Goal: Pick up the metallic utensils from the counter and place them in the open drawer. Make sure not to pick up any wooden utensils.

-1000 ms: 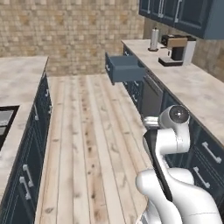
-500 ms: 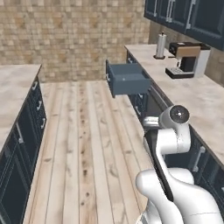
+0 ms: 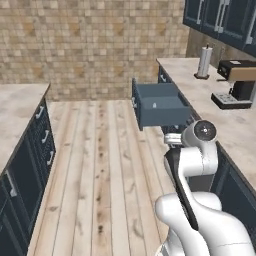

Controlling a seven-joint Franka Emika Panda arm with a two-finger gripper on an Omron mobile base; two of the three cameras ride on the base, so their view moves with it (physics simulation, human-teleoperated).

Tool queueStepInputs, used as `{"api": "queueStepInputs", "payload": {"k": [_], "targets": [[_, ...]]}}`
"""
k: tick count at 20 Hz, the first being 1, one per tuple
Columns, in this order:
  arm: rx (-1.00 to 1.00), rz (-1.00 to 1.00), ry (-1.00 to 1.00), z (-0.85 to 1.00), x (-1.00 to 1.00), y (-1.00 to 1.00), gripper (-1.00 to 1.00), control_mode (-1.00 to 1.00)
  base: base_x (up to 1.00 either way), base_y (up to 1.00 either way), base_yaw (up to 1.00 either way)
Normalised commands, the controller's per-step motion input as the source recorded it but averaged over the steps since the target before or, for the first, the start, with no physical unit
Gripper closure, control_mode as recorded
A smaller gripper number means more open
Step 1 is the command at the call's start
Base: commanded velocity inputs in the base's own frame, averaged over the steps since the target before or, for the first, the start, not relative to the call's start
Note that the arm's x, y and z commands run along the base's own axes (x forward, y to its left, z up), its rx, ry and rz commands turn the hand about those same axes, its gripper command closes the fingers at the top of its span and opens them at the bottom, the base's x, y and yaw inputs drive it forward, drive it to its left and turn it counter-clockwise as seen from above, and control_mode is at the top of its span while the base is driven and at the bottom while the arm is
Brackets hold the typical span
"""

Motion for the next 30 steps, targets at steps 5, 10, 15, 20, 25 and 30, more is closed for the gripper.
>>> {"api": "queueStepInputs", "payload": {"k": [5,10,15,20,25,30], "targets": [[0.0,0.0,0.0,0.0,0.0,0.0,1.0,1.0,1.0,-0.92,0.07],[0.0,0.0,0.0,0.0,0.0,0.0,1.0,1.0,0.97,-0.75,0.09],[0.0,0.0,0.0,0.0,0.0,0.0,1.0,1.0,0.86,-0.28,0.23],[0.0,0.0,0.0,0.0,0.0,0.0,1.0,1.0,1.0,-0.17,0.24],[0.0,0.0,0.0,0.0,0.0,0.0,1.0,1.0,0.81,0.05,0.05],[0.0,0.0,0.0,0.0,0.0,0.0,1.0,1.0,0.83,-0.07,0.02]]}}
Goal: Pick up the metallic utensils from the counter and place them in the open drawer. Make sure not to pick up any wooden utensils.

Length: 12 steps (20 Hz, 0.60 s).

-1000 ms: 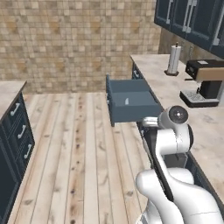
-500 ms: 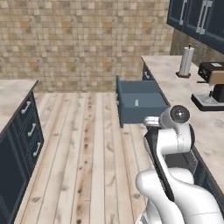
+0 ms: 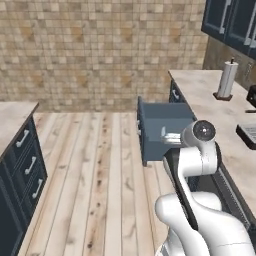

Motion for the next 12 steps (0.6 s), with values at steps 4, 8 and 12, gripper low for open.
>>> {"api": "queueStepInputs", "payload": {"k": [4,8,12], "targets": [[0.0,0.0,0.0,0.0,0.0,0.0,1.0,1.0,1.0,-0.3,0.05],[0.0,0.0,0.0,0.0,0.0,0.0,1.0,1.0,0.94,-0.36,0.09],[0.0,0.0,0.0,0.0,0.0,0.0,1.0,1.0,0.38,-0.46,0.15]]}}
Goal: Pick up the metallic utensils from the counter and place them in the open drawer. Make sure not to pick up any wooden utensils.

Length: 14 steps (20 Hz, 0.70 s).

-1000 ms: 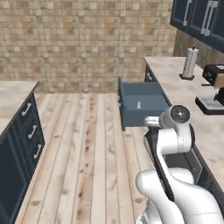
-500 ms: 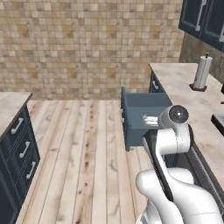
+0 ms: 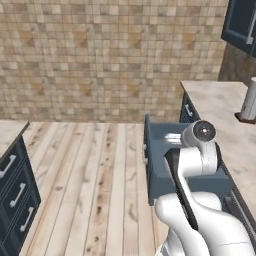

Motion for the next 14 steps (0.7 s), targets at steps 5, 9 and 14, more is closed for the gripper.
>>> {"api": "queueStepInputs", "payload": {"k": [5,9,14], "targets": [[0.03,0.03,0.03,-0.04,0.05,-0.2,1.0,-1.0,0.03,-0.54,0.11],[0.14,0.13,0.3,-0.3,0.67,-0.96,1.0,-1.0,0.0,0.0,0.0],[0.02,0.02,0.34,-0.51,1.0,-0.35,1.0,-1.0,0.0,0.0,0.0]]}}
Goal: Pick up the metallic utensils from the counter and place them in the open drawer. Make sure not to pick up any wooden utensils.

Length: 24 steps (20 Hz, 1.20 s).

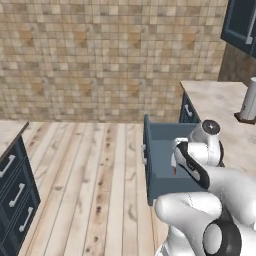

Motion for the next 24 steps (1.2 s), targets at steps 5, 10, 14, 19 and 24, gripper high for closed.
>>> {"api": "queueStepInputs", "payload": {"k": [5,10,14,19,24], "targets": [[0.01,0.0,0.19,-0.35,1.0,-0.01,1.0,-1.0,0.0,0.0,0.0],[0.04,0.01,0.15,-0.1,1.0,-0.15,1.0,-1.0,0.0,0.0,0.0],[0.13,0.09,0.03,-0.32,0.73,-0.37,1.0,-1.0,0.0,0.0,0.0],[0.07,0.04,0.0,-0.58,0.51,-0.26,1.0,-1.0,0.0,0.0,0.0],[0.0,0.07,0.0,-0.72,0.57,-0.18,1.0,-1.0,0.0,0.0,0.0]]}}
